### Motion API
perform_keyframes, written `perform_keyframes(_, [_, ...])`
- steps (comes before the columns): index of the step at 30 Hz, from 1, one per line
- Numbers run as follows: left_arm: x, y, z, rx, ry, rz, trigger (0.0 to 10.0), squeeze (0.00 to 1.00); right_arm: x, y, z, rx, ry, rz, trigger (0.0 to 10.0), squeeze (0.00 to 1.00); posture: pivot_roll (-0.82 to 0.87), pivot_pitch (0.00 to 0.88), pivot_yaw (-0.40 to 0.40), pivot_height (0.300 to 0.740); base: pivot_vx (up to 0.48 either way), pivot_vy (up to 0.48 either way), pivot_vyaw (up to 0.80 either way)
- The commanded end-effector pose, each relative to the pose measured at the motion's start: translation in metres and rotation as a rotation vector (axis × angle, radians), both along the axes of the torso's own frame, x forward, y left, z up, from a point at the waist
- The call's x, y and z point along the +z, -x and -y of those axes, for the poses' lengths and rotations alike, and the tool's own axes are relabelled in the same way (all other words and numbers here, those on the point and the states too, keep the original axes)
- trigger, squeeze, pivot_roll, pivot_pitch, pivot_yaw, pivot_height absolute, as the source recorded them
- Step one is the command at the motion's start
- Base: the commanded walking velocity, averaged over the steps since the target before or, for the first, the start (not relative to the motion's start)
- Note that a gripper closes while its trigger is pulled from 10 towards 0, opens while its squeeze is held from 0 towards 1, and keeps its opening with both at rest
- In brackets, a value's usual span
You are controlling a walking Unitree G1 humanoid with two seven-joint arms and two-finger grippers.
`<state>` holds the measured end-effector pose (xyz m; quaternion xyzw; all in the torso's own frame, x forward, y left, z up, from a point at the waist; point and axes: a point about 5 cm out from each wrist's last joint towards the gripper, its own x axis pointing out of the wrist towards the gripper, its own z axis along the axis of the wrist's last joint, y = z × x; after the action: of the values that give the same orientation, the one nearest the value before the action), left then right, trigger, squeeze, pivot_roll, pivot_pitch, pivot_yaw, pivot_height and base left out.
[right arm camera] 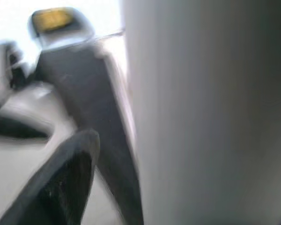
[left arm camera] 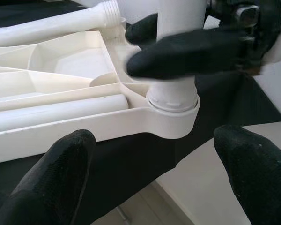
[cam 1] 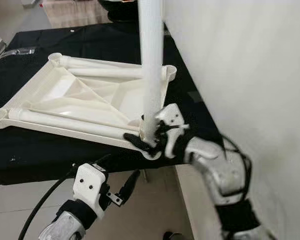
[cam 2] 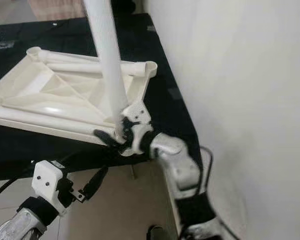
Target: Building children table
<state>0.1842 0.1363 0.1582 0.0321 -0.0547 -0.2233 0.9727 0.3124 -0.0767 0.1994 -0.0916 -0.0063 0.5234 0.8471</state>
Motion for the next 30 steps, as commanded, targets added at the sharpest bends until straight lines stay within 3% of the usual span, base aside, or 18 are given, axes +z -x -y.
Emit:
perform_keyframes(1, [-0.003,0.003,0.001,0.007,0.000,-0.015,10.0,0.00,-0.005,0.002,-0.008,0.095,0.010,-0.010,10.0,0.00,0.01,0.184,-0.025,0.740,0.000,0.000,0.00])
perform_keyframes(10, [0.000,0.014,0.001,0.006,0.003,-0.026,10.0,0.00,0.009,-0.032,-0.003,0.236,-0.008,-0.071,10.0,0.00,0.05,0.233,-0.024,0.740,0.000,0.000,0.00])
perform_keyframes(11, [0.000,0.016,0.001,0.006,0.001,-0.029,10.0,0.00,0.011,-0.032,-0.003,0.271,-0.024,-0.079,1.4,0.00,0.06,0.242,-0.020,0.740,0.000,0.000,0.00])
perform_keyframes(12, [0.000,0.016,0.001,0.006,0.001,-0.029,10.0,0.00,0.011,-0.032,-0.003,0.271,-0.024,-0.079,1.4,0.00,0.06,0.242,-0.020,0.740,0.000,0.000,0.00])
perform_keyframes(13, [0.001,0.017,0.001,0.006,0.000,-0.030,10.0,0.00,0.012,-0.032,-0.003,0.307,-0.036,-0.085,0.0,0.00,0.06,0.245,-0.019,0.740,0.000,0.000,0.00])
perform_keyframes(19, [0.001,0.022,0.001,0.008,-0.004,-0.037,10.0,0.00,0.017,-0.032,0.005,0.414,-0.037,-0.089,0.0,0.00,0.06,0.255,-0.017,0.740,0.000,0.000,0.00])
perform_keyframes(26, [0.000,0.022,0.002,0.007,-0.002,-0.042,10.0,0.00,0.017,-0.038,0.008,0.330,-0.036,-0.054,0.0,0.00,0.05,0.249,-0.022,0.740,0.000,0.000,0.00])
perform_keyframes(28, [-0.002,0.020,0.002,0.009,0.002,-0.042,10.0,0.00,0.007,-0.037,0.009,0.090,-0.049,-0.021,0.0,0.00,0.01,0.240,-0.038,0.740,0.000,0.000,0.00])
perform_keyframes(29, [-0.002,0.020,0.002,0.009,0.002,-0.042,10.0,0.00,0.007,-0.037,0.009,0.090,-0.049,-0.021,0.0,0.00,0.01,0.240,-0.038,0.740,0.000,0.000,0.00])
perform_keyframes(30, [-0.002,0.019,0.002,0.010,0.003,-0.040,10.0,0.00,-0.004,-0.032,0.005,-0.149,-0.052,-0.032,0.0,0.00,0.01,0.233,-0.042,0.740,0.000,0.000,0.00])
